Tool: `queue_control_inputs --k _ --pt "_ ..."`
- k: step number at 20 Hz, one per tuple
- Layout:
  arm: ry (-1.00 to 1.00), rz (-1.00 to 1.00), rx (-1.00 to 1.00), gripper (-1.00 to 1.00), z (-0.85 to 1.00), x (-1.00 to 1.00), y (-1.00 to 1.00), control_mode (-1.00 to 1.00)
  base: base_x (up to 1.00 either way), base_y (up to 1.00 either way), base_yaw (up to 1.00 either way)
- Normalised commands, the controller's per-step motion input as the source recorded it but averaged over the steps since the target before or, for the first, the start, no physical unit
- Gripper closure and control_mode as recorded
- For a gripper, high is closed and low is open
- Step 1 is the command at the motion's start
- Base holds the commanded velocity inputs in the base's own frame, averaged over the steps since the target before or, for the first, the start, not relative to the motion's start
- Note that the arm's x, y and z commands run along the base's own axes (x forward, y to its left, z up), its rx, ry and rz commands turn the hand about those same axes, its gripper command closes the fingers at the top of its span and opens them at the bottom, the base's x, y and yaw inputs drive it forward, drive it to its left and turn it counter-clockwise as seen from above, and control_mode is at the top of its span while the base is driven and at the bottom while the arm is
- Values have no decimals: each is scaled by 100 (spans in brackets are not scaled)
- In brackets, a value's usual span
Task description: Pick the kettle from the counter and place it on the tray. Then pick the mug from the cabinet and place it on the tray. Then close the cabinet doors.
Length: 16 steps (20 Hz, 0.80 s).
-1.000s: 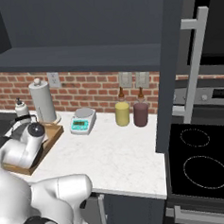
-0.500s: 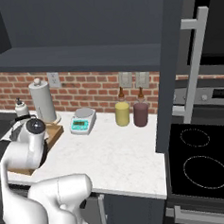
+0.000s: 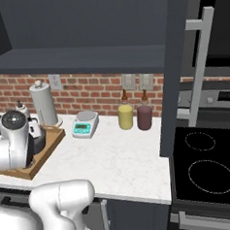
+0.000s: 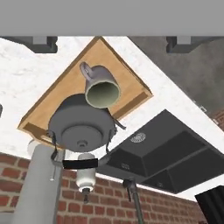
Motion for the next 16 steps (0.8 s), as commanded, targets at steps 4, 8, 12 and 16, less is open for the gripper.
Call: queue_control_inputs --k 4,8,12,16 --pt "0 -42 21 -100 48 -37 -5 -100 0 0 0" --pt "0 -40 33 -100 31 -58 -17 -100 0 0 0" --pt "0 -38 42 -100 27 -47 -11 -100 0 0 0" --pt "0 -40 51 -100 24 -46 -5 -100 0 0 0"
